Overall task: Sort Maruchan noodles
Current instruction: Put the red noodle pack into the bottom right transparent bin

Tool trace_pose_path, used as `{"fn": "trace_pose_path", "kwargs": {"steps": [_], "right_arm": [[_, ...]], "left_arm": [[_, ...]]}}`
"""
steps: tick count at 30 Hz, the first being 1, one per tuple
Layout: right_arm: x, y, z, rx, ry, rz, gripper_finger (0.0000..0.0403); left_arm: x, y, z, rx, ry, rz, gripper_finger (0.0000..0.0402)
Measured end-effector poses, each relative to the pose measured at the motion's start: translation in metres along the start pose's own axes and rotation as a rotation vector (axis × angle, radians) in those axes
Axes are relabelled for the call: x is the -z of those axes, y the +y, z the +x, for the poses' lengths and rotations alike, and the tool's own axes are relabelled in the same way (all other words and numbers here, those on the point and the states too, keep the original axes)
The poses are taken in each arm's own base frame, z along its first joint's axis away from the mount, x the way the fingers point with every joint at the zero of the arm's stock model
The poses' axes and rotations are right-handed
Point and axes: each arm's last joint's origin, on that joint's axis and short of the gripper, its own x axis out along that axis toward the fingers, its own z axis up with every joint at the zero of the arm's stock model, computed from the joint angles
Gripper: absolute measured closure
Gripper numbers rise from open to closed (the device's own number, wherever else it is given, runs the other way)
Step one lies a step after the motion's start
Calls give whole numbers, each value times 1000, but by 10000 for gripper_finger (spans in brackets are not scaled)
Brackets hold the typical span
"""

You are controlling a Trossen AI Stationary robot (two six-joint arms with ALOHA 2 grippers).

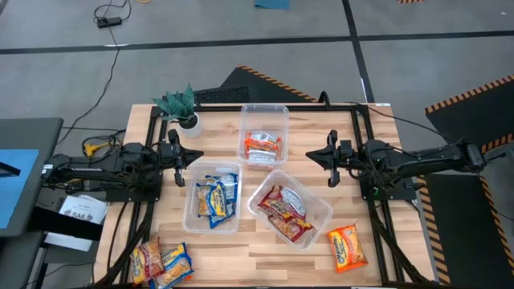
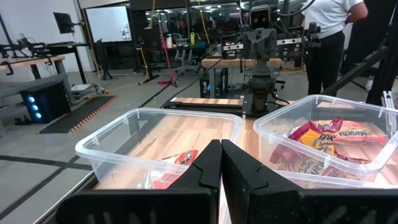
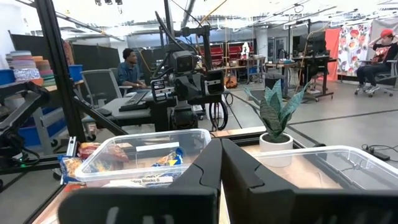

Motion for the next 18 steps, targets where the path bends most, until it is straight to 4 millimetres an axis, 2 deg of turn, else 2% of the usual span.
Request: {"fn": "trace_pose_path", "kwargs": {"steps": [18], "right_arm": [[-2, 0, 0, 5, -24, -22, 374]], "left_arm": [[0, 0, 0, 0, 0, -6, 402]]}}
